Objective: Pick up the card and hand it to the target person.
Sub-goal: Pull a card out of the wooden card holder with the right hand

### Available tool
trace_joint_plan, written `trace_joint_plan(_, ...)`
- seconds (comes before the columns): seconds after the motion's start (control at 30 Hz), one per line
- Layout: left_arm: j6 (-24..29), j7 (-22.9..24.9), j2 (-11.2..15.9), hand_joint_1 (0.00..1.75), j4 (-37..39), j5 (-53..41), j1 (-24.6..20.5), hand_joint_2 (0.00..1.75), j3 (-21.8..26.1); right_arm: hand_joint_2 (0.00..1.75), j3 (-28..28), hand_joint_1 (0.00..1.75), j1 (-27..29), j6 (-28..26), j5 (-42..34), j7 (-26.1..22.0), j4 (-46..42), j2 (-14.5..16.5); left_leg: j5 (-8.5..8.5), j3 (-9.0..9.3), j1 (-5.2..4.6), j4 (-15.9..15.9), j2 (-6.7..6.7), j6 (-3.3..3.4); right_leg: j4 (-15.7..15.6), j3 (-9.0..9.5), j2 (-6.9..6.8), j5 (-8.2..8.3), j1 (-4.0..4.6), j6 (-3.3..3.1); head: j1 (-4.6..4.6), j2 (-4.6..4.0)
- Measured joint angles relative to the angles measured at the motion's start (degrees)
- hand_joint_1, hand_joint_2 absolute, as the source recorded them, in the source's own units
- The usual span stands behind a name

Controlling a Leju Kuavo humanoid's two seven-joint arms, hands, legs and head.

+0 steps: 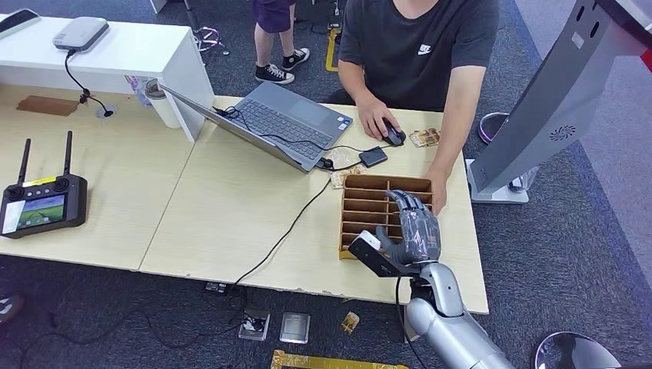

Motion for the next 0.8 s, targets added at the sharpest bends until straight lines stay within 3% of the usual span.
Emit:
trace_joint_plan(0.23,-0.2,0.0,0.0,0.0,0.0,-0.3,0.0,1.75,0.0,1.75,-0.9,1.16,0.8,-0.2,1.1,1.9,-0.5,-1.0,0.0,0.01,0.0,0.0,0.0,0.0,0.0,0.0,0.0,0.0,0.0,0.0,0.0,0.0)
trace_joint_plan(0.37,-0.3,0.0,0.0,0.0,0.0,-0.6,0.0,1.75,0.0,1.75,-1.5,1.67,1.1,-0.5,1.4,2.7,-1.4,-1.7,0.0,0.02,0.0,0.0,0.0,0.0,0.0,0.0,0.0,0.0,0.0,0.0,0.02,0.0)
trace_joint_plan(0.8,-0.3,0.0,0.0,0.0,0.0,-0.7,0.0,1.75,0.0,1.75,-1.7,1.6,1.7,-0.8,1.6,3.5,-4.0,-2.8,0.0,0.08,0.0,0.0,0.02,0.0,0.0,0.06,0.02,0.0,0.0,0.0,-0.01,0.0)
